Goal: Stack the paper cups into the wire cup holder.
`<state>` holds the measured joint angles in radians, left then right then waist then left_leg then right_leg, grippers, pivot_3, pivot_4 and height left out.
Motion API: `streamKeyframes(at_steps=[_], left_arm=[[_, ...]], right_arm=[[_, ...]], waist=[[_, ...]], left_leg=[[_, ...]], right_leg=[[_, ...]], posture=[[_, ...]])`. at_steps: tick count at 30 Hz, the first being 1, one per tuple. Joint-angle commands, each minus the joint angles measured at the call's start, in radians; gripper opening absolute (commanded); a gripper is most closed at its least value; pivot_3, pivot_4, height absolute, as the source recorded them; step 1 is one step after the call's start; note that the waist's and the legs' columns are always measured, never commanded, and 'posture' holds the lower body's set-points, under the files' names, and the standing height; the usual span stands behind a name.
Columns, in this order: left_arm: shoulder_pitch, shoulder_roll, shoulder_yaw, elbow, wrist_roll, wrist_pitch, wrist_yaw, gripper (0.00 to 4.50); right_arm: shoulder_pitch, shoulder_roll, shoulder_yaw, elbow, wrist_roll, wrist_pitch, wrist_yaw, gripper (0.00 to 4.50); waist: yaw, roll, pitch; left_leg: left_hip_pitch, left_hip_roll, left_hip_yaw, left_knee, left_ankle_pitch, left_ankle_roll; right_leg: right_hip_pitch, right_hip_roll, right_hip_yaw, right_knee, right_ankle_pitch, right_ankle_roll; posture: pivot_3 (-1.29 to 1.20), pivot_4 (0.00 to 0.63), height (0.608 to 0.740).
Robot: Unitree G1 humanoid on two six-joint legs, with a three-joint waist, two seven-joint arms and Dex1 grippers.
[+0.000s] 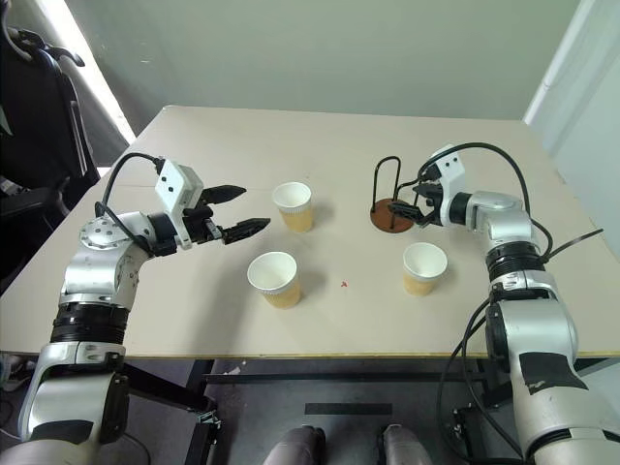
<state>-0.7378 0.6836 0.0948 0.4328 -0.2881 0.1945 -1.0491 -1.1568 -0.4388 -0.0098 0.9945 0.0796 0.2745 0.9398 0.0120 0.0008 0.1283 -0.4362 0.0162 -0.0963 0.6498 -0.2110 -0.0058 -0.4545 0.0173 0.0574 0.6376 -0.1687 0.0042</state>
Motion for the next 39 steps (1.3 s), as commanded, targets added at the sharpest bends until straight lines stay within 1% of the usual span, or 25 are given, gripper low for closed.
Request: streamKeyframes(at_steps=[1,7,20,25,28,29,35,37,38,39], left_arm=[[-0.041,0.041,0.031,-0.022,-0.029,0.015,-0.036,4.45],[-0.063,0.062,0.025,-0.004,-0.020,0.010,-0.049,4.45],[-0.053,0.060,0.027,-0.005,-0.010,-0.003,-0.036,4.45],[-0.049,0.062,0.030,-0.010,-0.011,-0.003,-0.033,4.45],[-0.046,0.064,0.031,-0.010,-0.011,-0.005,-0.032,4.50],[-0.045,0.064,0.031,-0.010,-0.011,-0.005,-0.032,4.50],[-0.051,0.064,0.028,0.000,-0.006,-0.011,-0.033,4.50],[-0.054,0.063,0.027,0.004,-0.004,-0.013,-0.034,4.50],[-0.056,0.062,0.026,0.007,-0.002,-0.015,-0.033,4.50],[-0.057,0.062,0.025,0.009,-0.001,-0.016,-0.034,4.50]], right_arm=[[-0.004,0.006,0.017,-0.016,-0.018,-0.034,-0.003,4.50],[0.006,0.027,0.025,-0.002,-0.033,-0.056,-0.026,4.50],[-0.053,0.101,0.022,0.089,-0.052,-0.119,-0.132,4.50],[-0.055,0.104,0.027,0.105,-0.065,-0.131,-0.137,4.50],[-0.057,0.101,0.026,0.116,-0.073,-0.136,-0.143,3.91],[-0.058,0.100,0.025,0.119,-0.075,-0.137,-0.146,3.59],[-0.062,0.095,0.023,0.126,-0.081,-0.142,-0.146,1.44],[-0.063,0.093,0.021,0.124,-0.081,-0.142,-0.143,0.62],[-0.063,0.092,0.021,0.123,-0.082,-0.142,-0.141,0.27],[-0.063,0.092,0.020,0.122,-0.081,-0.141,-0.138,0.03]], waist=[[-0.001,0.000,0.000],[-0.001,0.000,0.000],[-0.003,0.000,0.000],[-0.003,0.000,0.000],[-0.003,0.000,0.000],[-0.003,0.000,0.000],[-0.003,0.000,0.000],[-0.003,0.000,0.000],[-0.003,0.000,0.000],[-0.003,0.000,0.000]], left_leg=[[0.000,0.000,0.000,0.000,0.000,0.000],[0.000,0.000,0.000,0.000,0.000,0.000],[0.000,0.000,0.000,-0.001,0.000,0.000],[0.000,0.000,0.000,-0.001,0.000,0.000],[0.000,0.000,0.000,-0.001,0.000,0.000],[0.000,0.000,0.000,-0.001,0.000,0.000],[0.000,0.000,0.000,-0.001,0.000,-0.001],[0.000,0.000,0.000,-0.001,0.000,-0.001],[0.000,0.000,0.000,-0.001,0.000,-0.001],[0.000,0.000,0.000,-0.001,0.000,-0.001]], right_leg=[[0.000,0.000,0.000,0.000,0.000,0.000],[0.000,0.000,0.000,0.000,0.000,0.000],[-0.001,0.000,0.000,0.001,0.000,0.000],[-0.001,0.000,0.000,0.001,0.000,0.000],[-0.001,0.000,0.000,0.001,0.000,-0.001],[-0.001,0.000,0.000,0.001,0.000,-0.001],[-0.002,0.000,0.000,0.001,0.000,-0.001],[-0.002,0.000,0.000,0.001,0.000,-0.001],[-0.002,0.000,0.000,0.001,0.000,-0.001],[-0.002,0.000,0.000,0.001,0.000,-0.001]], posture=[[0.00,0.150,0.740],[0.00,0.150,0.740],[0.00,0.150,0.740],[0.00,0.150,0.740],[0.00,0.150,0.740],[0.00,0.150,0.740],[0.00,0.150,0.740],[0.00,0.150,0.740],[0.00,0.150,0.740],[0.00,0.150,0.740]])
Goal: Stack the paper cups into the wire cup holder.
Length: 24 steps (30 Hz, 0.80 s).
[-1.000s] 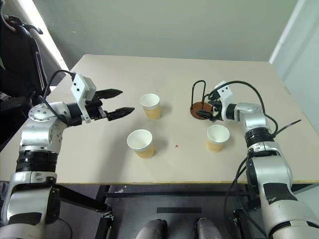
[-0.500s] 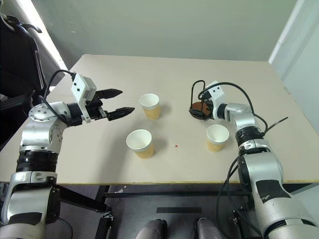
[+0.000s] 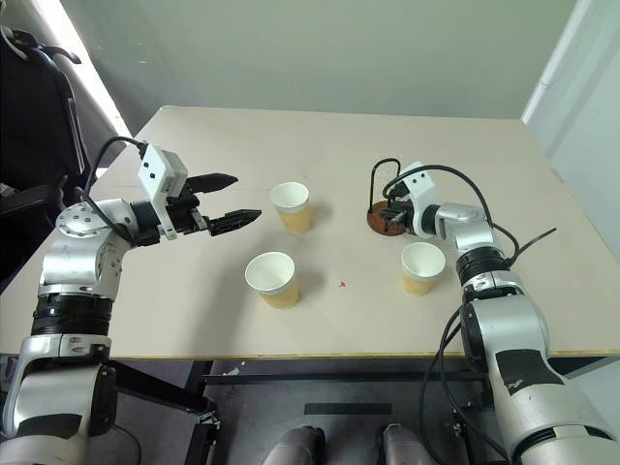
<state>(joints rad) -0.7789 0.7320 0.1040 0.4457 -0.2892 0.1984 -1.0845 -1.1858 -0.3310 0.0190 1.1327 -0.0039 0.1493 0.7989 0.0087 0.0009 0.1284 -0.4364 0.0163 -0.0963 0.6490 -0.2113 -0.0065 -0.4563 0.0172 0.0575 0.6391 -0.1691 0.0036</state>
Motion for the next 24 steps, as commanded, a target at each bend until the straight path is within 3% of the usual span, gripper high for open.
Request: streamKeyframes(at_steps=[1,10,24], left_arm=[[-0.017,0.013,0.016,-0.002,0.001,-0.020,0.001,4.50],[-0.020,0.016,0.013,0.007,0.007,-0.023,-0.009,4.50],[-0.046,0.010,-0.006,0.044,0.018,-0.033,-0.039,4.50]], right_arm=[[-0.034,-0.018,-0.009,-0.019,0.003,-0.016,0.008,0.03],[-0.012,-0.040,-0.008,-0.139,0.032,0.036,0.119,0.03],[0.300,-0.096,0.052,-0.856,0.116,0.392,0.219,0.03]], waist=[[0.000,0.000,0.000],[0.000,0.000,0.000],[0.000,0.000,0.000]], left_leg=[[0.000,0.000,0.000,0.000,0.000,0.000],[-0.001,0.000,0.000,0.000,0.000,0.000],[-0.001,0.000,0.000,0.001,0.001,-0.001]], right_leg=[[0.000,0.000,0.000,0.000,0.000,0.000],[-0.001,0.000,0.000,0.000,0.000,0.000],[-0.001,0.000,-0.001,0.002,0.000,0.000]], posture=[[0.00,0.150,0.740],[0.00,0.150,0.740],[0.00,0.150,0.740]])
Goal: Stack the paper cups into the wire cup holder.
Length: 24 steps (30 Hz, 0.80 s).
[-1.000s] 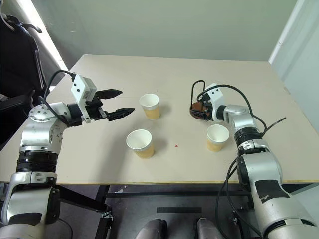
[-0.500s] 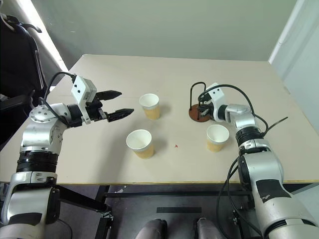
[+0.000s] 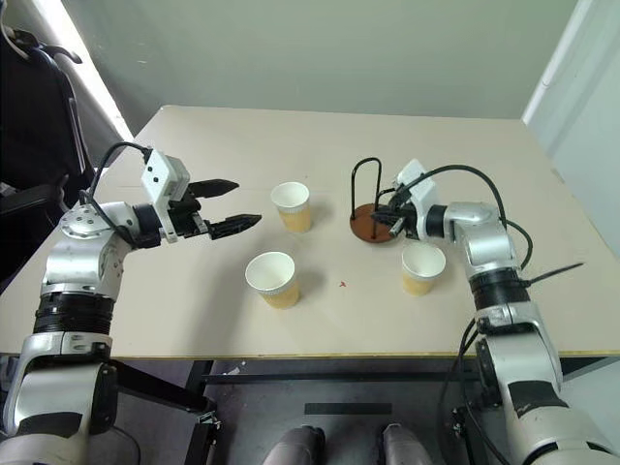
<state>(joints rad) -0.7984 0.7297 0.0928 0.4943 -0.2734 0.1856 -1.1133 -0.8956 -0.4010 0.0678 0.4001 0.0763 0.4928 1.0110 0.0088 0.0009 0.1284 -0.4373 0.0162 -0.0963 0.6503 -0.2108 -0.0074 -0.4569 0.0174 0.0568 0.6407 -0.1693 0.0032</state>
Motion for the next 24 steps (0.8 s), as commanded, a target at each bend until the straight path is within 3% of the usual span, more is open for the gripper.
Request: streamKeyframes(at_steps=[1,8,24], left_arm=[[-0.029,0.012,0.004,-0.001,0.004,-0.021,-0.013,4.50],[-0.018,0.013,-0.010,-0.032,-0.017,0.011,-0.071,4.50],[-0.079,0.151,-0.022,-0.264,-0.164,0.307,-0.305,4.50]], right_arm=[[0.025,-0.033,0.008,-0.156,0.040,0.065,0.010,0.03],[0.094,-0.082,0.046,-0.340,0.083,0.154,0.037,0.03],[0.135,-0.139,0.092,-0.438,0.162,0.185,0.078,0.03]], waist=[[0.000,0.000,0.000],[-0.001,0.000,0.000],[-0.001,0.000,0.000]], left_leg=[[0.000,0.000,0.000,0.000,0.000,0.000],[0.000,0.000,0.000,0.001,0.000,0.000],[0.000,0.000,0.000,0.003,0.000,0.000]], right_leg=[[0.000,0.000,0.000,0.000,0.000,0.000],[0.000,0.000,0.000,0.000,0.000,0.001],[0.002,0.001,0.000,0.001,-0.002,0.002]], posture=[[0.00,0.150,0.740],[0.00,0.150,0.740],[0.00,0.150,0.740]])
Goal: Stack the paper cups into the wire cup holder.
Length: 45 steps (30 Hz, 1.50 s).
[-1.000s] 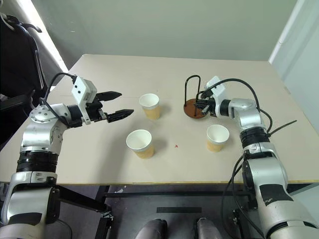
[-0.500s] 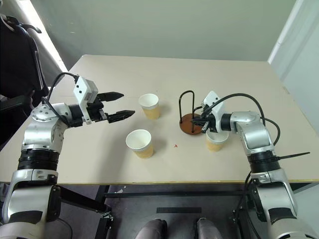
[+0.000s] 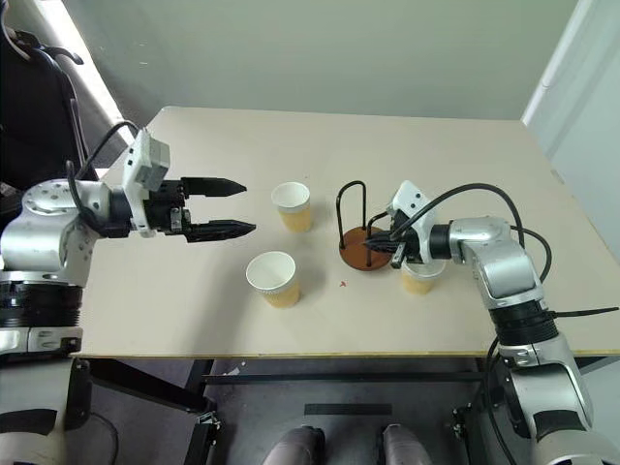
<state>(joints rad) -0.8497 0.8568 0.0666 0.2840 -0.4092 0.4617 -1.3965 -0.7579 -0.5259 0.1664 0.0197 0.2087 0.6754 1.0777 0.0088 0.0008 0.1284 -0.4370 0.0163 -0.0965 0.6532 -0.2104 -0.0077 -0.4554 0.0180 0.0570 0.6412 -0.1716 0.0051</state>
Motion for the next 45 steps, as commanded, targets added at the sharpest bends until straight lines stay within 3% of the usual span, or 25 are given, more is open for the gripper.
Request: streamKeyframes(at_steps=[1,18,41,45], left_arm=[[-0.031,0.027,0.002,-0.060,-0.030,0.038,-0.027,4.50],[-0.012,0.019,-0.034,-0.130,-0.071,0.098,-0.080,4.50],[0.052,0.038,-0.041,-0.253,-0.110,0.163,-0.073,4.50],[0.052,0.034,-0.042,-0.258,-0.112,0.164,-0.067,4.50]], right_arm=[[0.005,-0.018,-0.005,-0.072,0.037,0.009,0.012,0.03],[0.120,-0.072,0.009,-0.243,0.121,0.076,0.008,0.03],[0.138,-0.116,0.064,-0.180,0.090,-0.026,0.036,0.03],[0.136,-0.122,0.070,-0.171,0.082,-0.037,0.038,1.01]], waist=[[-0.001,0.000,0.000],[-0.001,0.000,0.000],[0.000,0.000,0.000],[0.000,0.000,0.000]], left_leg=[[0.000,0.000,0.000,0.000,0.000,0.000],[0.000,0.000,0.000,0.003,0.000,0.001],[0.000,0.000,0.000,0.006,-0.001,0.001],[0.000,0.000,0.000,0.006,-0.001,0.001]], right_leg=[[0.000,0.000,0.000,0.000,0.000,0.000],[0.002,0.000,0.000,0.001,-0.002,0.003],[0.004,0.000,0.000,0.002,-0.002,0.003],[0.003,0.000,0.000,0.002,-0.002,0.003]], posture=[[0.00,0.150,0.740],[0.00,0.150,0.740],[0.00,0.150,0.740],[0.00,0.150,0.740]])
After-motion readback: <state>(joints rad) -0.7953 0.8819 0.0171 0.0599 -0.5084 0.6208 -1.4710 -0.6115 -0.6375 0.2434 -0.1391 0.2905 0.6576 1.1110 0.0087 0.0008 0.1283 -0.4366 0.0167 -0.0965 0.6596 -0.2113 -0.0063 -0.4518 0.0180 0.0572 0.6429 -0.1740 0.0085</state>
